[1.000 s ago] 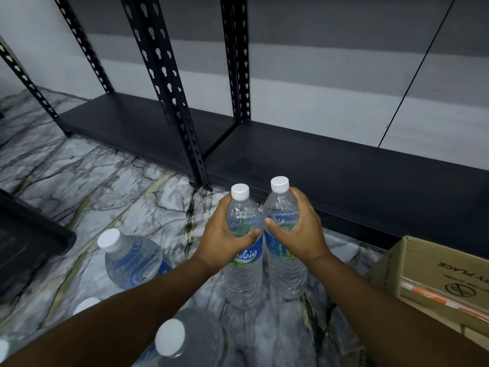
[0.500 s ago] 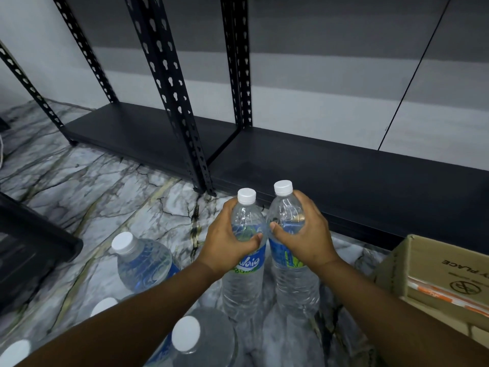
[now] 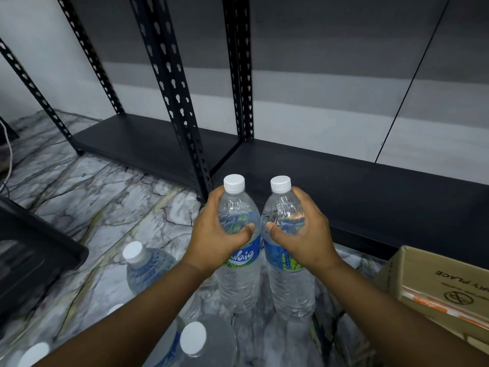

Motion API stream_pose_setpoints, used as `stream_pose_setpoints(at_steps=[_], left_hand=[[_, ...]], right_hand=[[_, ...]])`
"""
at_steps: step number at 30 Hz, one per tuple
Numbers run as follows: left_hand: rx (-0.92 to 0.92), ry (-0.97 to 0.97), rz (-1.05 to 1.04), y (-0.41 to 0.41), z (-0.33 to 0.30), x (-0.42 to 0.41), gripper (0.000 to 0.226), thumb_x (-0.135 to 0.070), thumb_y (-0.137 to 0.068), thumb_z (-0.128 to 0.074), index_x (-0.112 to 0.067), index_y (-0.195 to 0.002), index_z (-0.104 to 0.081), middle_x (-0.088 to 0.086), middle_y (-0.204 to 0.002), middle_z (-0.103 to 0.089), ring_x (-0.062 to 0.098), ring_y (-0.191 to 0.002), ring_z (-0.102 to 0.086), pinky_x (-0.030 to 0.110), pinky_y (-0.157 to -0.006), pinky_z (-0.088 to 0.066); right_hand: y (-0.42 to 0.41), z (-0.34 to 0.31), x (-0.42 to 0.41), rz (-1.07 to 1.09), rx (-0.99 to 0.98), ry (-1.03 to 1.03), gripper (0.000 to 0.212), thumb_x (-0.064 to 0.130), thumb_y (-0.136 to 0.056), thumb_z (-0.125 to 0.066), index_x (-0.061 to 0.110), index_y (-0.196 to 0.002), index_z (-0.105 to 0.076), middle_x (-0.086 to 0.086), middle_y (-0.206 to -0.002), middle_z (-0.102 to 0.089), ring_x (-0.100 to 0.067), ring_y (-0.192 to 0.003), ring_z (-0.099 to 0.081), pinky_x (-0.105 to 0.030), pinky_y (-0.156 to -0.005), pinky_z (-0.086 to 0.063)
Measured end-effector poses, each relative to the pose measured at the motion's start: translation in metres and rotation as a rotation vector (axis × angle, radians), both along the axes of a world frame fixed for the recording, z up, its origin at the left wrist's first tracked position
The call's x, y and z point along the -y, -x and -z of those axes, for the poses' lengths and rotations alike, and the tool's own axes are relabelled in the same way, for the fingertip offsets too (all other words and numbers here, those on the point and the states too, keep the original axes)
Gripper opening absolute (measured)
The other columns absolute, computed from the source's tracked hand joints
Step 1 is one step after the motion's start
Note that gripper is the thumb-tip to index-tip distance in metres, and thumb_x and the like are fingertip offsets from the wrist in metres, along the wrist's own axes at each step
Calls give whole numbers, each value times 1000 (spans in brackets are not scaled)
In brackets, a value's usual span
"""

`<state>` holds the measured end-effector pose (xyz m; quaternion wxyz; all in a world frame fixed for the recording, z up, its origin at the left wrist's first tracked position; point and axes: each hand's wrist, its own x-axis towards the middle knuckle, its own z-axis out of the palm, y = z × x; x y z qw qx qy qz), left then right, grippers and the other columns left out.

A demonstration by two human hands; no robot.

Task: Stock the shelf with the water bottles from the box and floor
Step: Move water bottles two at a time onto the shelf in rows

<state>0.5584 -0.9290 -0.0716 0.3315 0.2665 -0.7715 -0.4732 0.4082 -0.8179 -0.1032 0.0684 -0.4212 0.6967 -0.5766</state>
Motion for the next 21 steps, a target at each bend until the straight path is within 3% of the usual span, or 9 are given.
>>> stream_pose_setpoints(at_steps=[4,8,13,17,21], left_hand=[[-25,34,-14,0,-26,-3,70,-7,-75,-79,-48,-120,-43,-22,-104,-66,-3,-96,-65,21,-79,-55],[-48,89,-37,-2,-61,-13,69,-4,-75,-78,-48,-115,-42,-38,-97,-61,-13,-93,-61,9,-73,-51],[-59,93,-50,-7,-108,-25,70,-10,-73,-80,-52,-115,-43,-19,-109,-63,-6,-98,-63,18,-79,-53],[-54,92,-42,-10,-154,-40,70,-11,-73,-81,-53,-114,-42,-19,-106,-63,-7,-97,-62,18,-80,-54],[-36,55,-20,-15,-211,-53,69,-28,-67,-79,-57,-117,-41,-14,-112,-64,2,-102,-65,31,-85,-56]], right_hand=[[-1,-29,-1,-3,-7,55,75,45,-67,-74,31,-133,-43,1,-120,-59,-8,-107,-61,-27,-90,-52],[-3,-64,-7,-4,-16,76,78,48,-66,-72,25,-135,-46,0,-120,-60,-12,-107,-62,-35,-90,-54],[-9,-115,-22,10,-25,73,80,50,-66,-71,24,-136,-45,0,-122,-60,-14,-109,-62,-40,-92,-53],[-15,-161,-40,17,12,62,79,49,-65,-72,28,-135,-45,0,-122,-61,-13,-108,-63,-40,-91,-54],[-19,-218,-58,25,32,46,77,46,-65,-74,28,-135,-46,0,-121,-62,-14,-107,-64,-40,-90,-54]])
